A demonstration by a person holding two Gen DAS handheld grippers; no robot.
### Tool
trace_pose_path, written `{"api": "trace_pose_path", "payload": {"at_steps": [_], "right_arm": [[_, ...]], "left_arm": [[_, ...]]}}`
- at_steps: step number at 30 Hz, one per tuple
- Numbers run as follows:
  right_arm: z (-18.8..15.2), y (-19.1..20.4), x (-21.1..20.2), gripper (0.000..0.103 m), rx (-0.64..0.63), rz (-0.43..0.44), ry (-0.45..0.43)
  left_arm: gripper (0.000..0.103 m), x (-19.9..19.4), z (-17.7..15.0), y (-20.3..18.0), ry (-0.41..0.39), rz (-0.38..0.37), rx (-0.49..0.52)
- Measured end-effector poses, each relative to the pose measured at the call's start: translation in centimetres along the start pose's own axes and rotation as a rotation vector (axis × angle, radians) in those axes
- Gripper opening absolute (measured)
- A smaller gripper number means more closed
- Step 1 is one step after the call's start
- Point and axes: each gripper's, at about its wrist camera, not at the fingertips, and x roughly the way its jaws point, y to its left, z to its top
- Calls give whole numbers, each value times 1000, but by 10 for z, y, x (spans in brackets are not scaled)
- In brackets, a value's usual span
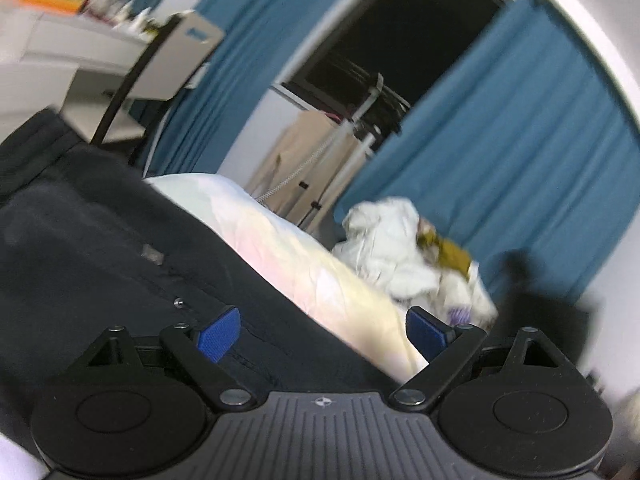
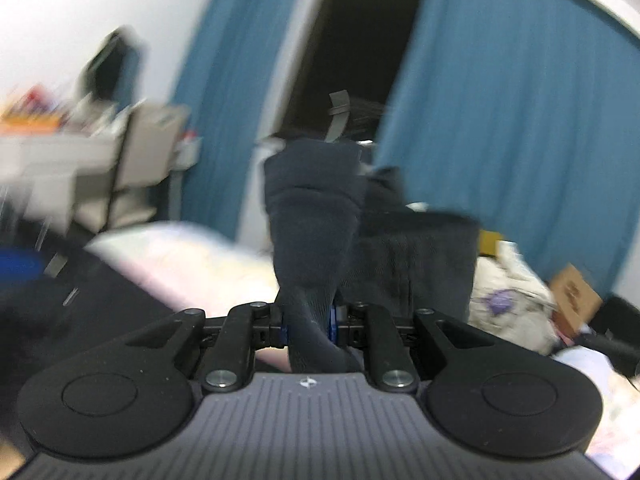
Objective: Fold clothes
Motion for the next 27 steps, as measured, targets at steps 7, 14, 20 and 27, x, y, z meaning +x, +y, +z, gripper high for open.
{"api": "trace_pose_path", "payload": {"at_steps": [7, 14, 20, 27], "right_arm": [[-69, 105, 30, 22, -240, 84, 145], [-60, 78, -8, 64, -218, 249, 120], [-49, 22, -60, 66, -63, 358, 126], [-69, -69, -66, 79, 180, 252, 131]], "left_arm": [[92, 3, 1, 8, 32, 20, 20], [92, 24, -14, -3, 108, 2, 69], [90, 33, -32, -18, 166, -34, 130], [84, 51, -64, -33, 260, -31, 200]]}}
